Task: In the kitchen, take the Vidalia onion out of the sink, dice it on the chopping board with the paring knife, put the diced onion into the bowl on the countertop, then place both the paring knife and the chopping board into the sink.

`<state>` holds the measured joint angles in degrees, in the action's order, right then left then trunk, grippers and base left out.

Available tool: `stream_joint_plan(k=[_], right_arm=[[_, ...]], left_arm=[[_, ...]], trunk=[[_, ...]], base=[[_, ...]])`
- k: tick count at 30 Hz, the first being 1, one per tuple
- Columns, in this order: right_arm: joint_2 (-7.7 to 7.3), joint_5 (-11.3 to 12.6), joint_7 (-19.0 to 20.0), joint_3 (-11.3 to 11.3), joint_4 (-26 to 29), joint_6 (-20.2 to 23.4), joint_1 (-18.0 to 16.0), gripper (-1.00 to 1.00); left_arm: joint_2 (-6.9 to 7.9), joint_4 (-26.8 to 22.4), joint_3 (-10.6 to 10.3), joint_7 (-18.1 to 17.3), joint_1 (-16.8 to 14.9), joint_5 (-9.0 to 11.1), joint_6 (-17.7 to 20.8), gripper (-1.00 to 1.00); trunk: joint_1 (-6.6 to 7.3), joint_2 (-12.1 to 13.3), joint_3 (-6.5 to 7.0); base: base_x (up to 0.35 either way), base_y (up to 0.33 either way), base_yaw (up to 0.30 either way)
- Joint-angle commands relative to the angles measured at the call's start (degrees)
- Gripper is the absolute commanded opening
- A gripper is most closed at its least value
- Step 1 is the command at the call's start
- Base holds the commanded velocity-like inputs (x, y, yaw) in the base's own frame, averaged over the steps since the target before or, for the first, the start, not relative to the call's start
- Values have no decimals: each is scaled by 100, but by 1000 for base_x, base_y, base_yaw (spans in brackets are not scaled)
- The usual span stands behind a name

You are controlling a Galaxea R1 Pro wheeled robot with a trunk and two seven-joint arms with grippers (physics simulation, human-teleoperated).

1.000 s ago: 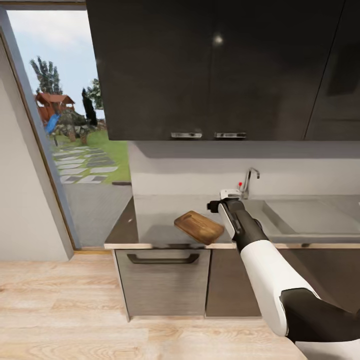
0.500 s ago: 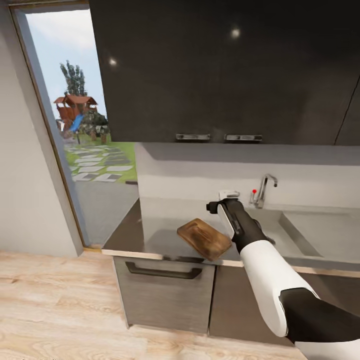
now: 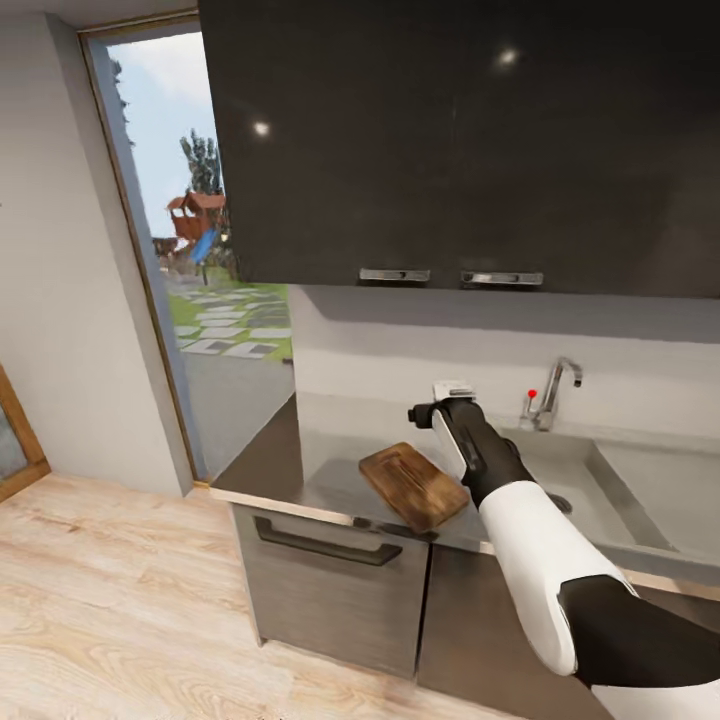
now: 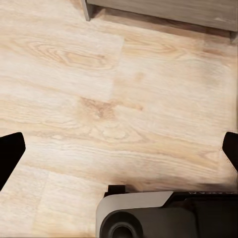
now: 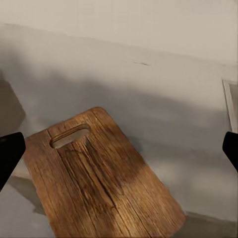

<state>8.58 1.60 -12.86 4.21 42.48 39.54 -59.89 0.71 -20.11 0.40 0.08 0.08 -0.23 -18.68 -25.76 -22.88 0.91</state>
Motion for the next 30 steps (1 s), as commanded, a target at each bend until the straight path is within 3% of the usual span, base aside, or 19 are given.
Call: stream_joint_plan(k=[1,7,12,14,16,17,18,19,21,25,30], right_arm=[[-14,15,77,191,6,28,2,100],[-135,-5,848,889,0,39,3,100],[-387,-114,1487,1071,1,58,-3,100],[-434,-340,1777,1089,8,60,-9,100],[-462,-731,2123,1098,11,62,-18,100],[-479,-1227,2577,1103,21,55,-29,100],[-483,-1564,2956,1103,43,50,-33,100],[-489,-2024,3605,1101,89,40,-36,100],[-516,-2479,4426,1095,198,30,-43,100],[-781,-2785,5203,1071,482,21,-48,100],[-953,-2852,6165,1065,720,4,-49,100]], left_arm=[[0,1,4,1,1,-3,-13,100],[6,-1,1,1,1,-3,-13,100],[8,9,0,1,1,-3,-13,100],[12,14,-2,1,1,-1,-13,100],[15,24,-4,1,1,2,-13,100],[12,33,-6,-2,1,4,-13,100],[9,36,-9,-4,1,5,-13,100],[4,39,-11,-6,1,5,-9,100],[7,41,-13,-7,1,10,-6,100],[15,53,-19,-1,1,14,0,100],[-2,175,-15,0,1,15,7,100]], trunk=[[-2,-4,-2],[-2,-4,-2],[-2,-4,-2],[-2,-4,-2],[-2,-4,-2],[-2,-4,-2],[-2,-4,-2],[-2,-4,-2],[-2,-4,-2],[-2,-4,-2],[-2,-4,-2]], base=[[0,-305,193],[0,-199,53],[0,-25,5],[0,-7,1],[0,-3,1],[0,-2,0],[0,-1,0],[0,0,0],[0,0,0],[0,0,0],[0,0,0]])
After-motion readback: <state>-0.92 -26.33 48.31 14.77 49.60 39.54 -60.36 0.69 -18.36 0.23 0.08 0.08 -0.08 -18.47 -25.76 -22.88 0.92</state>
